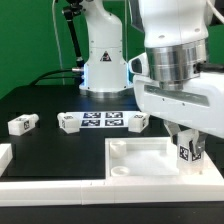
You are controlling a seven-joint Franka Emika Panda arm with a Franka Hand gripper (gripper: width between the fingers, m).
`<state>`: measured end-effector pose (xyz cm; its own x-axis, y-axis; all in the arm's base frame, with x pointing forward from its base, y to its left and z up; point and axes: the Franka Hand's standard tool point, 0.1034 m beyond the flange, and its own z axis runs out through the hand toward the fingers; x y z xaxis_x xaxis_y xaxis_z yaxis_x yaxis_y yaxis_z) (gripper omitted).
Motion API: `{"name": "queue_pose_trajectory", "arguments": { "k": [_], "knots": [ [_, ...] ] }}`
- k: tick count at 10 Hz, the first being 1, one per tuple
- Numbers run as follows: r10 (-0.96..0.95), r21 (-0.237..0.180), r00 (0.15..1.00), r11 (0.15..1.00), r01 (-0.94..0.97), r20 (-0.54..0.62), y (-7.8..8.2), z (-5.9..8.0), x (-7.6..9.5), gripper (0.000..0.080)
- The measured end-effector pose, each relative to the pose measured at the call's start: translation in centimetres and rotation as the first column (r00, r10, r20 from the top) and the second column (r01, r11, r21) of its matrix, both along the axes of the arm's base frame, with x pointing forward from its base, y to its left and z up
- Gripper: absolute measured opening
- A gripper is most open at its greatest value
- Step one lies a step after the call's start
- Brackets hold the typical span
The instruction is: Assemble square table
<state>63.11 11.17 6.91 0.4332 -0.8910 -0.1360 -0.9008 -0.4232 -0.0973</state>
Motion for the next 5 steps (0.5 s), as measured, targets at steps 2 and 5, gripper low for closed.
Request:
{"name": "queue_pose_trajectory", "arguments": {
  "k": [2,5],
  "knots": [
    [-0.168,0.030,0.985,0.985,0.169,-0.032,0.01,-0.03,-0.10,0.0292],
    [-0.534,0.039,0.840,0.841,0.539,-0.097,0.09,0.01,-0.27,0.0292]
  ]
}}
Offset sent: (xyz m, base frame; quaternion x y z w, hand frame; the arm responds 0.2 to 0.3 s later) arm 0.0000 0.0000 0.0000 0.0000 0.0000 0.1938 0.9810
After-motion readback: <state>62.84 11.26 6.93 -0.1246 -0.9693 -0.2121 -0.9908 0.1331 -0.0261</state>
